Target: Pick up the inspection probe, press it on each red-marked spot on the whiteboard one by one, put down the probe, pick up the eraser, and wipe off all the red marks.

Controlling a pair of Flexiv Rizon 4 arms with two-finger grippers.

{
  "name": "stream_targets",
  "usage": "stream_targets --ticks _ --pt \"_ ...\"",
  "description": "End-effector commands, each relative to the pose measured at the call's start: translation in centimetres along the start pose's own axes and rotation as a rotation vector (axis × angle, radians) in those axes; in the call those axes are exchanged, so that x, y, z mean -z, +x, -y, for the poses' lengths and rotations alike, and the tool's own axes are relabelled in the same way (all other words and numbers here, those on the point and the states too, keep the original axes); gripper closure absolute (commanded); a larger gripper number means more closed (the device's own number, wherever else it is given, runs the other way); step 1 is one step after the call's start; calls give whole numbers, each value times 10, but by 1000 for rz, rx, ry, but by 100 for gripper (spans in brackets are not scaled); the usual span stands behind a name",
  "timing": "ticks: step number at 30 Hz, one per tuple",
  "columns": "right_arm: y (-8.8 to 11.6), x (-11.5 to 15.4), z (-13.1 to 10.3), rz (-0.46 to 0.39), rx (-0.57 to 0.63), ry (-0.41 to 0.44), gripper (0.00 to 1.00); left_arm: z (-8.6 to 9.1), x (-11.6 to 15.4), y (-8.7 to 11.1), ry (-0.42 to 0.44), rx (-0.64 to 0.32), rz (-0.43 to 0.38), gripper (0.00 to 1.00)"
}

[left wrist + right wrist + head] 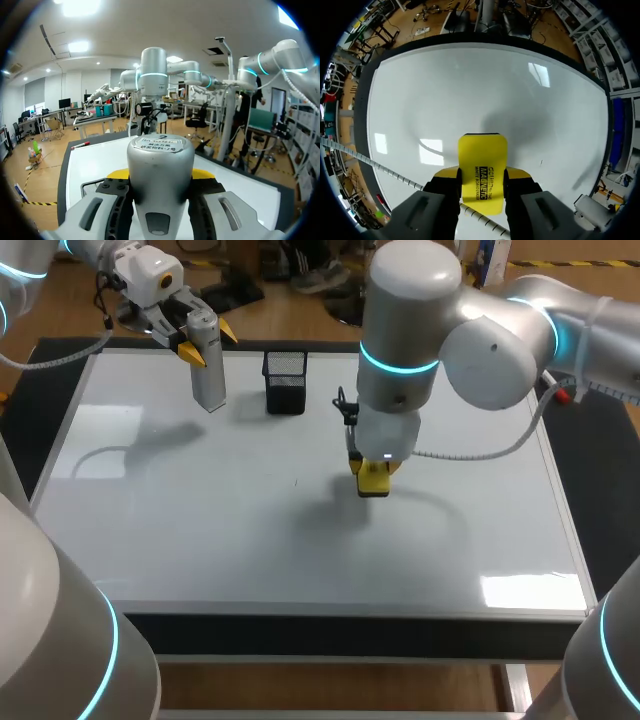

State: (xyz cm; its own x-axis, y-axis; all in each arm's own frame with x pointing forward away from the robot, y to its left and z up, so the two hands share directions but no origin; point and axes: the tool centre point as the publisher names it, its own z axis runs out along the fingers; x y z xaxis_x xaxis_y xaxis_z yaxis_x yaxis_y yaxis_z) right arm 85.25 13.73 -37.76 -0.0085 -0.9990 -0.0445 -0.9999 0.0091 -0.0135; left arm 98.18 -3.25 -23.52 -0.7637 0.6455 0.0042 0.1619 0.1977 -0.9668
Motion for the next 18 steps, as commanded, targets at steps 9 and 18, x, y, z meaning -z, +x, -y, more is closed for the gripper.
stream_targets --ticks 9,18 --pt "-12 -11 73 -17 11 -42 100 -2 7 -5 9 1 -29 100" --pt "-16 -12 129 -27 -21 -38 100 -2 7 -5 9 1 -29 100"
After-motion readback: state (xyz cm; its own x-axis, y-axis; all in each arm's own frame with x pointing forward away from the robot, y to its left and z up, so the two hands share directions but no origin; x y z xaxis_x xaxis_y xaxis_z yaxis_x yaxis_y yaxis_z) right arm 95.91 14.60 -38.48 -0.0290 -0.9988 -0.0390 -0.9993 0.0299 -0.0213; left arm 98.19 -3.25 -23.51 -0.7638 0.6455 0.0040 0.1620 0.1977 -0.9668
